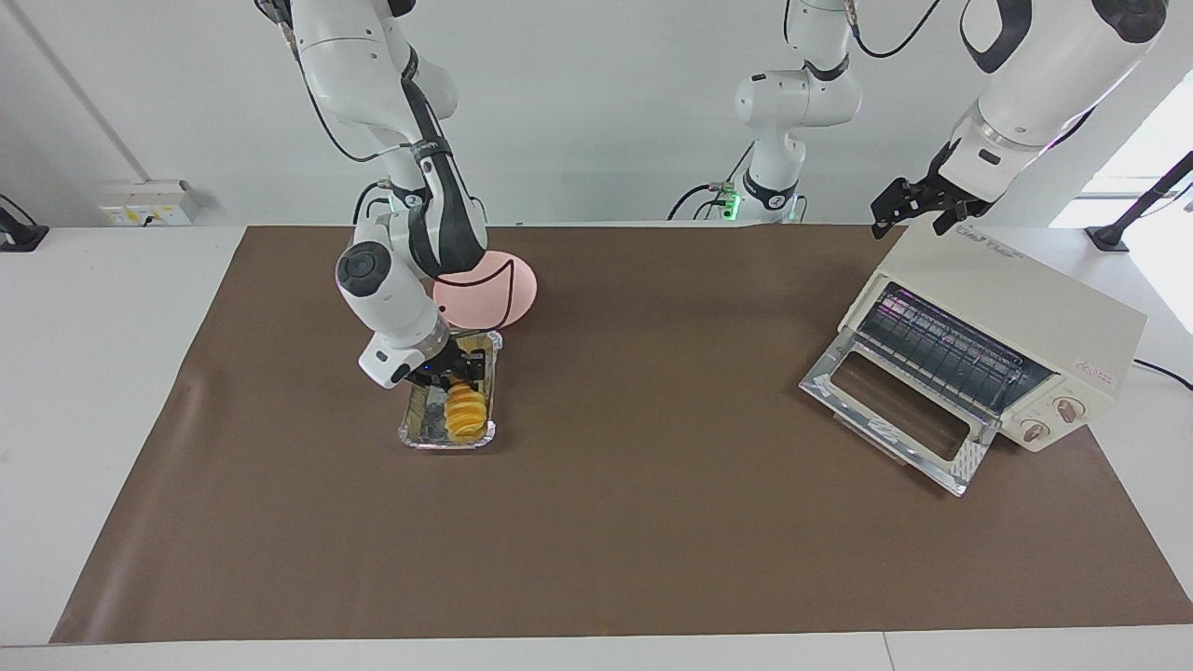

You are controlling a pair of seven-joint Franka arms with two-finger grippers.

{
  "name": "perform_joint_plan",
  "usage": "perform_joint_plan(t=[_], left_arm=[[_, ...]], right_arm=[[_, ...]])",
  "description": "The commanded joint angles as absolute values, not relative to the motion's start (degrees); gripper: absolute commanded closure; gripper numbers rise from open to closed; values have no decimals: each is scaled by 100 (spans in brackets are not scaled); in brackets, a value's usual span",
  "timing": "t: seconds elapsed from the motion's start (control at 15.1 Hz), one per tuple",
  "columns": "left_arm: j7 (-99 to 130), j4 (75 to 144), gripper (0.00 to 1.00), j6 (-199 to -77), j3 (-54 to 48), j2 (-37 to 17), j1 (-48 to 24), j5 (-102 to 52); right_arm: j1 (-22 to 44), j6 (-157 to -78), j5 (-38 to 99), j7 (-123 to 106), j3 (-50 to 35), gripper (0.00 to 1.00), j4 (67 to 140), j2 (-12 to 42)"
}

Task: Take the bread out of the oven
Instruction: 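Carry the bread rolls with the right gripper onto the pink plate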

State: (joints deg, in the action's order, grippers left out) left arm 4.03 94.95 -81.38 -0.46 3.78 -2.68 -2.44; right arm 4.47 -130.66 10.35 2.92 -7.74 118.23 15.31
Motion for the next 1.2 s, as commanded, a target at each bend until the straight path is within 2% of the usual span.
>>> perform_joint_plan(t=[0.0, 0.2, 0.4, 0.73, 0.86, 1.13], left_arm=[[360, 9589, 0, -8227, -44, 475, -281, -141], [360, 9589, 0, -8227, -44, 475, -281, -141], [360, 9589, 0, -8227, -44, 475, -281, -132], [360, 9589, 0, -8227, -44, 475, -281, -132], [360, 9589, 0, -8227, -44, 475, -281, -132], [360, 9589, 0, -8227, -44, 475, -281, -141]], right_arm=[[325, -12878, 949, 396, -817, 100, 11857, 1450], [246, -12360, 958, 404, -800, 100, 11611, 1214], [211, -11797, 958, 632, -800, 100, 11601, 652], [412, -10074, 1020, 1494, -844, 100, 11689, -157], [474, -9652, 1028, 1599, -852, 100, 12030, -499], [895, -9869, 1194, 1722, -853, 100, 13374, -1378]])
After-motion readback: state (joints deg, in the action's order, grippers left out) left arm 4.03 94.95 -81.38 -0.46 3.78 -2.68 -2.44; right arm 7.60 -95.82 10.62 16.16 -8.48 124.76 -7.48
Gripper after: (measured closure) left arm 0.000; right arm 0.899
